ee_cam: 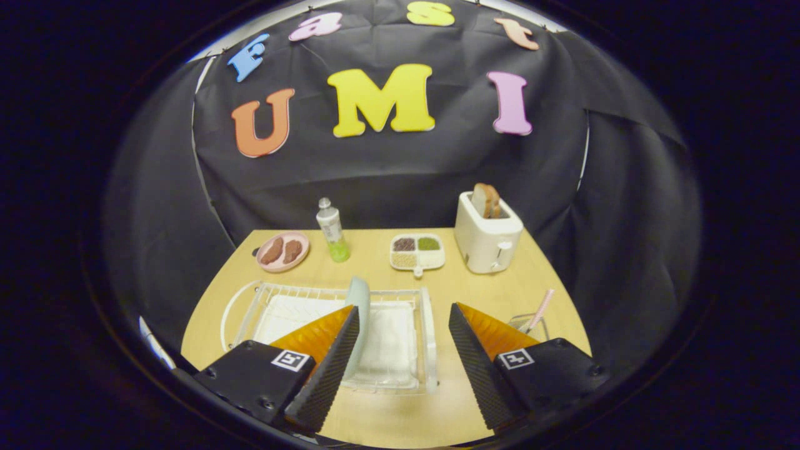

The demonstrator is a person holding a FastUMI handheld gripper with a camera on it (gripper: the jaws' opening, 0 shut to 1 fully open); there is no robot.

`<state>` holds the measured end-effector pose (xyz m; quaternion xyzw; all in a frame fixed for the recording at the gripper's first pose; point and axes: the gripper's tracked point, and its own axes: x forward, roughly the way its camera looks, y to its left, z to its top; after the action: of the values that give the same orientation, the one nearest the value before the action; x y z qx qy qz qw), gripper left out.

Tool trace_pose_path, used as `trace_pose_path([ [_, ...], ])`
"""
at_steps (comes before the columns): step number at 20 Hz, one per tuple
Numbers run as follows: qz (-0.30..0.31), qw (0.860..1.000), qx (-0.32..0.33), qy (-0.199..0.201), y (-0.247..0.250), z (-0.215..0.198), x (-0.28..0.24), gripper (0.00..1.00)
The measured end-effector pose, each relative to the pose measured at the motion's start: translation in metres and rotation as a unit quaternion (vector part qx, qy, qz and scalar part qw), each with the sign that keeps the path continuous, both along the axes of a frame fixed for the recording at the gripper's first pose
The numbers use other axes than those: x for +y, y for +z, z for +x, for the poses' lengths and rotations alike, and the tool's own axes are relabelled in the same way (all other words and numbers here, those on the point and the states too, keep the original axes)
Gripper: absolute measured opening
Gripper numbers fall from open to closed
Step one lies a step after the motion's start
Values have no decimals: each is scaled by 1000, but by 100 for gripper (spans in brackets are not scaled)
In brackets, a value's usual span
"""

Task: Take the plate from the dish rack, then take the spoon from the basket and place it into the plate.

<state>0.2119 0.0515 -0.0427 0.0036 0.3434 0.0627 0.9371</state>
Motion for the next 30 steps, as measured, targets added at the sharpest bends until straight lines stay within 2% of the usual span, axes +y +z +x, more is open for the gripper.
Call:
trace_pose_path([
  [1, 7, 1000, 19, 10, -7, 4, 9, 90],
  [5, 0, 999, 53, 13, -22, 27, 29, 86],
  [8, -25, 995, 100, -7, -34, 39, 36, 81],
  [11, -60, 982, 175, -21, -43, 35, 43, 67],
  [14, -120, 973, 189, -53, -45, 49, 39, 55],
  [15, -138, 968, 199, -57, -47, 47, 39, 44],
  [17, -174, 959, 217, -54, -53, 40, 46, 30],
  [19, -229, 947, 220, -57, -59, 36, 49, 29],
  [21, -275, 935, 207, -79, -61, 35, 49, 30],
  [30, -301, 931, 151, -142, -54, 23, 79, 23],
])
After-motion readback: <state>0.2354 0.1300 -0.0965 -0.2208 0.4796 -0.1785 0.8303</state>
